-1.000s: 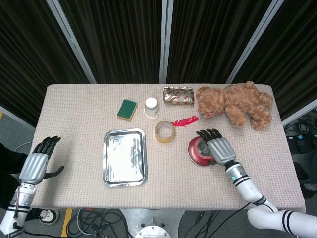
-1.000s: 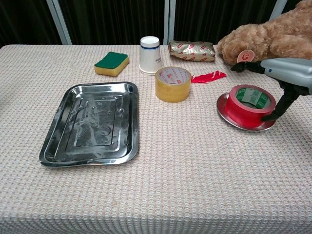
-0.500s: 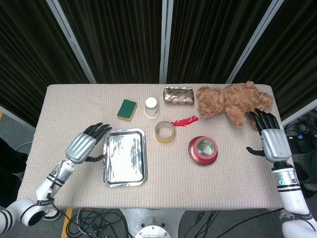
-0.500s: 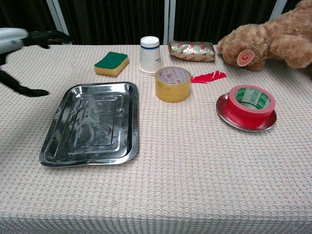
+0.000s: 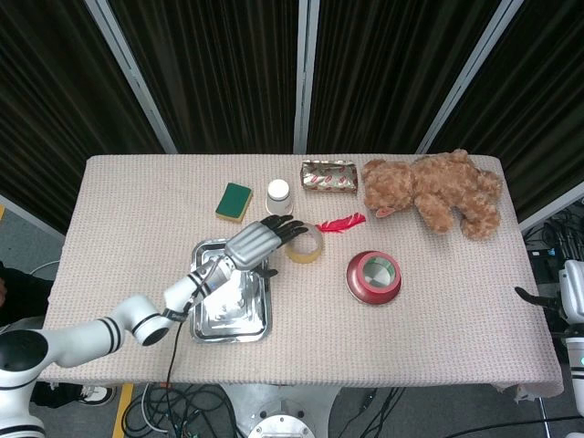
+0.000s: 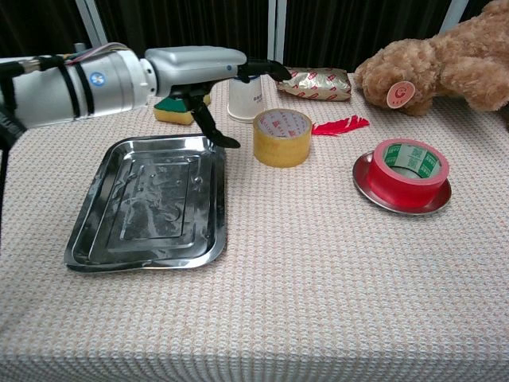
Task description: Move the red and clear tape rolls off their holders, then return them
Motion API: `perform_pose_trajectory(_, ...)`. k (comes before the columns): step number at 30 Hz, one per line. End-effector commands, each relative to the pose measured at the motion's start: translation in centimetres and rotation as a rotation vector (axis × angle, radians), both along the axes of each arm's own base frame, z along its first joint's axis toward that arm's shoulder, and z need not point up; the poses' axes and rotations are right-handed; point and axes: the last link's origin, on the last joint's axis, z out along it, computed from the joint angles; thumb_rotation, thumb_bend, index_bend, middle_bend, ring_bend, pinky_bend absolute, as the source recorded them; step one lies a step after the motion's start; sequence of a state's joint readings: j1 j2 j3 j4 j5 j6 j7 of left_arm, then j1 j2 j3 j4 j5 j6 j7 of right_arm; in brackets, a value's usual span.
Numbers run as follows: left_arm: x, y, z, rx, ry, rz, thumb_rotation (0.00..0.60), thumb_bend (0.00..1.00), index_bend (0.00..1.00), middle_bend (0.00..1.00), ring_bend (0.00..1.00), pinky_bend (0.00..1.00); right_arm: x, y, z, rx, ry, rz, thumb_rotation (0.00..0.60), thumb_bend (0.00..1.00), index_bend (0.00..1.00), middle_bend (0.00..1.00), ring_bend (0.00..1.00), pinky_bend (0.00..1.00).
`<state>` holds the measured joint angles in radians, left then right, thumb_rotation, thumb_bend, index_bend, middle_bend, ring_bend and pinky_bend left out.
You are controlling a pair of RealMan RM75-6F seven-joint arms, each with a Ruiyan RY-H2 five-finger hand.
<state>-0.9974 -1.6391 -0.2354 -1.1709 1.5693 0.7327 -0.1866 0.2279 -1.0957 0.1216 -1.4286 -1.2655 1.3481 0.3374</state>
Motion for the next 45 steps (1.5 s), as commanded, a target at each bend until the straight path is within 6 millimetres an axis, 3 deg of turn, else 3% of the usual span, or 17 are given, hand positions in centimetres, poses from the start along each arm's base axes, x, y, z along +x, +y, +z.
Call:
perform_pose_trajectory(1,1.6,0.9,-1.5,-0.030,0.024,-0.010,0.600,0.17,0.06,0.04,0.00,0.13,-0.4,0.1,-0.1,0.001,-0.012,0.000,0.600,0.00,0.00,0.00,0.00,0.00)
perform_pose_trajectory(11,3.7,2.8,-4.9,-0.062,0.139,-0.034,0.600,0.17,0.06,0.04,0.00,0.13,-1.1,0.2,0.0,-0.005,-0.032,0.007,0.600,0.00,0.00,0.00,0.00,0.00)
perform_pose_trajectory(19,3.7,4.2,-6.0,-0.066,0.207,-0.010,0.600,0.18,0.06,0.05,0.00,0.13,-1.3,0.2,-0.1,0.000,-0.026,0.011,0.600,0.00,0.00,0.00,0.00,0.00)
perform_pose_trajectory(22,3.3,4.5,-6.2,-0.064,0.227,0.005,0.600,0.22,0.08,0.13,0.05,0.20,-1.4,0.1,-0.2,0.000,-0.027,0.012,0.600,0.00,0.00,0.00,0.00,0.00)
perform_pose_trajectory(25,3.0,4.7,-6.0,-0.051,0.220,0.004,0.600,0.28,0.15,0.23,0.17,0.31,-1.5,0.0,-0.2,-0.001,-0.025,0.010,0.600,0.00,0.00,0.00,0.00,0.00)
perform_pose_trajectory(30,3.2,4.9,-4.3,-0.011,0.160,-0.029,0.600,0.34,0.26,0.34,0.27,0.42,-1.7,0.0,-0.2,-0.006,-0.026,0.001,0.600,0.00,0.00,0.00,0.00,0.00)
perform_pose_trajectory(34,2.8,4.7,-1.8,0.019,0.115,-0.044,0.600,0.34,0.28,0.36,0.29,0.44,-1.5,-0.2,-0.4,0.004,-0.021,0.005,0.600,0.00,0.00,0.00,0.00,0.00)
perform_pose_trajectory(39,-0.7,2.8,3.4,0.075,0.072,-0.009,0.600,0.34,0.28,0.36,0.29,0.44,-0.9,-0.8,-1.0,0.020,-0.020,0.020,0.600,0.00,0.00,0.00,0.00,0.00)
perform_pose_trajectory(45,-5.7,-2.3,6.2,0.085,0.090,0.105,0.600,0.34,0.28,0.36,0.29,0.44,0.1,-1.5,-2.2,0.050,-0.026,0.041,0.600,0.00,0.00,0.00,0.00,0.00)
